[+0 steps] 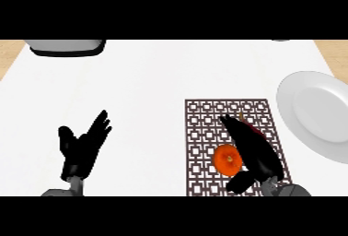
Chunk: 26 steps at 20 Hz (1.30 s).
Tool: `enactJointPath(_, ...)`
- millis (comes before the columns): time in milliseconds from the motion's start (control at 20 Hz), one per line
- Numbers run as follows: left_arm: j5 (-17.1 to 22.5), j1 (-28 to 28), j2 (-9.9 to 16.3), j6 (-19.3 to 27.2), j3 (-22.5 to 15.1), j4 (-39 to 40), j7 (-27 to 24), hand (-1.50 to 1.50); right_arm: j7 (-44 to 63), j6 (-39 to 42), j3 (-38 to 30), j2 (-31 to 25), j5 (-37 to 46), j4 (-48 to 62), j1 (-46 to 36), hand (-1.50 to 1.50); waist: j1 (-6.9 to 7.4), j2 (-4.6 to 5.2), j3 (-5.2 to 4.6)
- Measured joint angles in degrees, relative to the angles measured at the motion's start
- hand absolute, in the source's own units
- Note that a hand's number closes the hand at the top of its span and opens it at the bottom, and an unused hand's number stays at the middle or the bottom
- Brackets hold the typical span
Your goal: Pick the squash from the placemat and place it in the plate
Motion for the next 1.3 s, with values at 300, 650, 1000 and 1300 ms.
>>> enactJointPath(300,-0.22,0.87,-0.33,-1.13,0.95,-0.3,-1.24,0.0,-2.86,1.13,2.55,1.41,4.2,4.58,-0.67,1.5,0.04,-0.03,-0.02)
enactJointPath(650,-1.68,2.04,-1.36,-0.95,1.05,-2.08,0.35,0.0,-7.87,-0.97,1.27,1.59,9.55,6.72,-0.7,1.5,0.0,-0.17,-0.2)
enactJointPath(1000,-1.83,2.33,-1.46,-1.97,1.88,-1.9,-0.42,0.0,-7.74,-8.74,0.51,4.21,14.31,2.29,1.97,1.5,-0.26,-0.13,-0.04)
enactJointPath(1300,-2.17,2.03,-1.77,-1.28,1.93,-2.13,1.03,0.0,3.7,-20.32,5.42,12.33,25.53,-2.28,5.49,1.5,-0.64,-0.21,-0.04)
